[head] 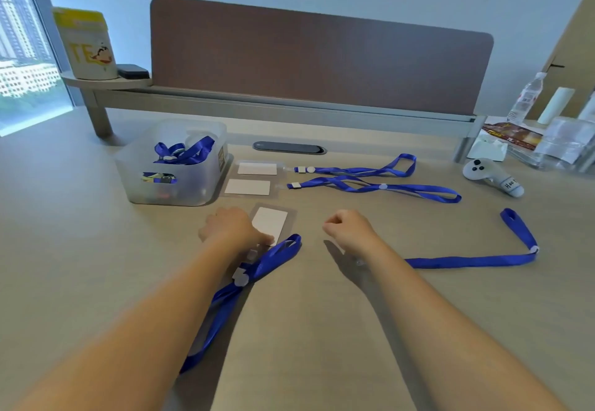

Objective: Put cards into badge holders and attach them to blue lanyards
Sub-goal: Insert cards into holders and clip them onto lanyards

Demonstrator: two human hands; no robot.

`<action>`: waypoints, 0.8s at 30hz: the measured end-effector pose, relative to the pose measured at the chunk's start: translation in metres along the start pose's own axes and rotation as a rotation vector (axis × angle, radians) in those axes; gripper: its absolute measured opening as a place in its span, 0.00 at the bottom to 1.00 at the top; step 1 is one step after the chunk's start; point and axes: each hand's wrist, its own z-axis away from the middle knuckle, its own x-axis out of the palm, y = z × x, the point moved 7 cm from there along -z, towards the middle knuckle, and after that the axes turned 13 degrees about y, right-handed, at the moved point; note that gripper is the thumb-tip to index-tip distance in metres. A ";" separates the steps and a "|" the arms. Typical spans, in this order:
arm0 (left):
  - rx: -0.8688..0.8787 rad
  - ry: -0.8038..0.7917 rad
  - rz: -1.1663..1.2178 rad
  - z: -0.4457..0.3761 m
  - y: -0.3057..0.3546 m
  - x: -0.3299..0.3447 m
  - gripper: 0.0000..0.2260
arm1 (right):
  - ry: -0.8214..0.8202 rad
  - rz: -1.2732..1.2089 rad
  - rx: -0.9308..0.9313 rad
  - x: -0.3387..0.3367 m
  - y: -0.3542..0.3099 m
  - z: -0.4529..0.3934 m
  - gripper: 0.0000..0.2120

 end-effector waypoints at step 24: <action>-0.125 0.088 1.227 0.005 0.037 -0.136 0.05 | -0.122 -0.353 -0.196 -0.007 -0.079 0.031 0.21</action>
